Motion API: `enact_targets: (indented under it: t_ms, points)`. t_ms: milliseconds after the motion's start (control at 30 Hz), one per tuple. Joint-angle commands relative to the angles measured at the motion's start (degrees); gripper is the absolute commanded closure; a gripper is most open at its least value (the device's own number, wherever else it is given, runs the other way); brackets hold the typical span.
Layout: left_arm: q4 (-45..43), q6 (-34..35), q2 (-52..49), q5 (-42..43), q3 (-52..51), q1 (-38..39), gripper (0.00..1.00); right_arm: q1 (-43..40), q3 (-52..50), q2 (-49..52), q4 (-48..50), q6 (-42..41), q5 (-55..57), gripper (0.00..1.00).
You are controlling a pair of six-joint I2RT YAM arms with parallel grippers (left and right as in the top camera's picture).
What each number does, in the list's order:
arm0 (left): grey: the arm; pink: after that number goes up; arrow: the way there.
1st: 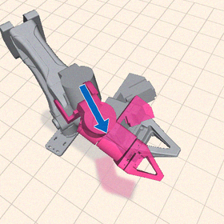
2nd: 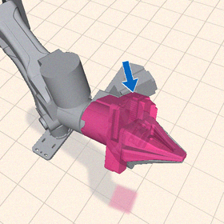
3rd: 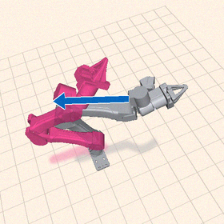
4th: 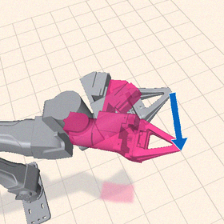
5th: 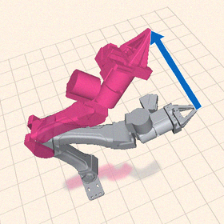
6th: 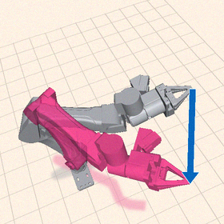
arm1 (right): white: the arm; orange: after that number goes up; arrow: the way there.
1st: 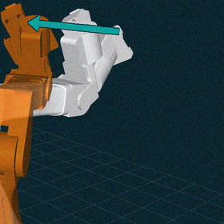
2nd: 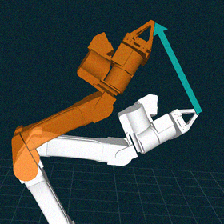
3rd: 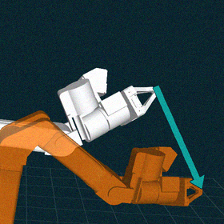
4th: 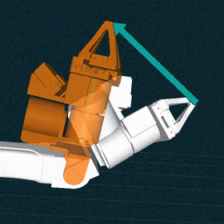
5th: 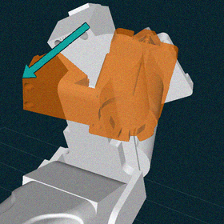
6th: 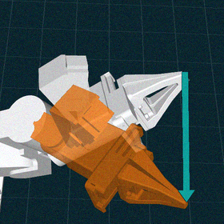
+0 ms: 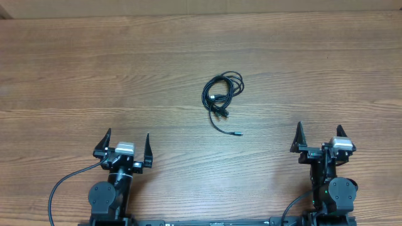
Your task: Untangle cables
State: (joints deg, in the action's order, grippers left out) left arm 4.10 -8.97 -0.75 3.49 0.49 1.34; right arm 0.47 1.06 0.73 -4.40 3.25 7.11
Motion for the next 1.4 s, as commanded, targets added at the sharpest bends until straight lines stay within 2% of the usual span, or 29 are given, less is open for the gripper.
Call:
enact_targets:
  t_ms: [0,1100,1267,1367]
  points:
    - [0.1,0.8,0.5,0.8,-0.2,-0.6,0.00,0.2,-0.6,-0.5,0.3,0.2,0.8,0.00]
    - [0.1,0.8,0.5,0.8,-0.2,-0.6,0.00,0.2,-0.6,-0.5,0.3,0.2,0.8,0.00]
    - [0.0,-7.5,0.5,-6.9,-0.2,-0.6,0.00,0.2,-0.6,-0.5,0.4,0.2,0.8,0.00]
    - [0.0,-7.8,0.5,-6.7,-0.2,-0.6,0.00,0.2,-0.6,-0.6,0.3,0.2,0.8,0.00]
